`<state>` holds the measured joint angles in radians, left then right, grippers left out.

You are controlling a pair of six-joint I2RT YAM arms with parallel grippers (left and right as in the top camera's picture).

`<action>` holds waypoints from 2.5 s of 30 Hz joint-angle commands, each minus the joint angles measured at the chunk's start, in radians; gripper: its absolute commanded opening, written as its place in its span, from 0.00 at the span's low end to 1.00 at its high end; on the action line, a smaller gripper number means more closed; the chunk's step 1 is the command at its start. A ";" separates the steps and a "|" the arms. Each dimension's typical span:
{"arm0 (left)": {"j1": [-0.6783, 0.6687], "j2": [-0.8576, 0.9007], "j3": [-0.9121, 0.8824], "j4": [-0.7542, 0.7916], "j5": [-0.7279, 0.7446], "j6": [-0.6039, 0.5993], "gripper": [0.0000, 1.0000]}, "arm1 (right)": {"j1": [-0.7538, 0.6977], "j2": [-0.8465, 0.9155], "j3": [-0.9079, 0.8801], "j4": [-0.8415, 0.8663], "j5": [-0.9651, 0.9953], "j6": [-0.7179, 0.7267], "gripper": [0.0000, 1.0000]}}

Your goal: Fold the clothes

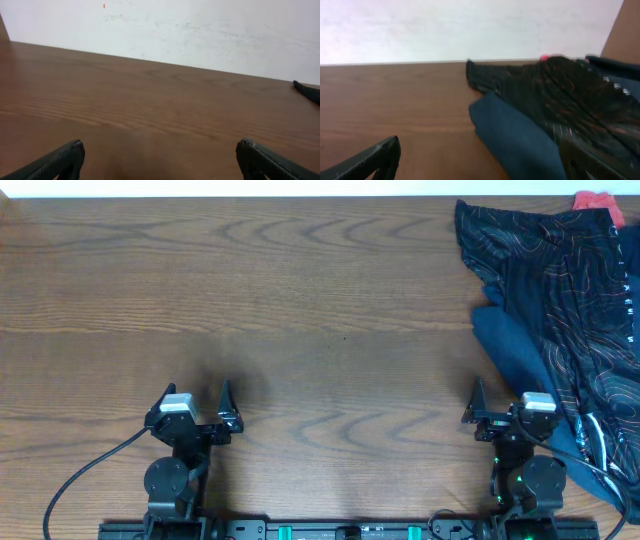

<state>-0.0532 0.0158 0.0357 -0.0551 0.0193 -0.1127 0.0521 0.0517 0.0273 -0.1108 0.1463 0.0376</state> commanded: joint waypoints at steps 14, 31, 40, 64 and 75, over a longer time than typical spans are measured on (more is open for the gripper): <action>0.005 0.592 0.570 -0.395 -0.001 -0.042 0.98 | -0.074 0.731 0.618 -0.399 0.101 0.058 0.99; 0.005 0.853 0.846 -0.599 0.000 -0.043 0.98 | -0.331 1.289 0.938 -0.445 0.351 -0.009 0.96; 0.005 0.853 0.845 -0.600 0.000 -0.043 0.98 | -0.515 1.460 0.937 -0.520 0.221 0.045 0.83; 0.005 0.853 0.845 -0.600 0.000 -0.043 0.98 | -0.554 1.561 0.986 -0.563 0.146 0.104 0.01; 0.005 0.853 0.845 -0.599 0.000 -0.043 0.98 | -0.443 1.343 1.177 -0.702 -0.667 -0.058 0.01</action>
<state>-0.0532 0.8696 0.8646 -0.6533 0.0196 -0.1532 -0.4580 1.4197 1.1954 -0.7891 -0.1047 0.0788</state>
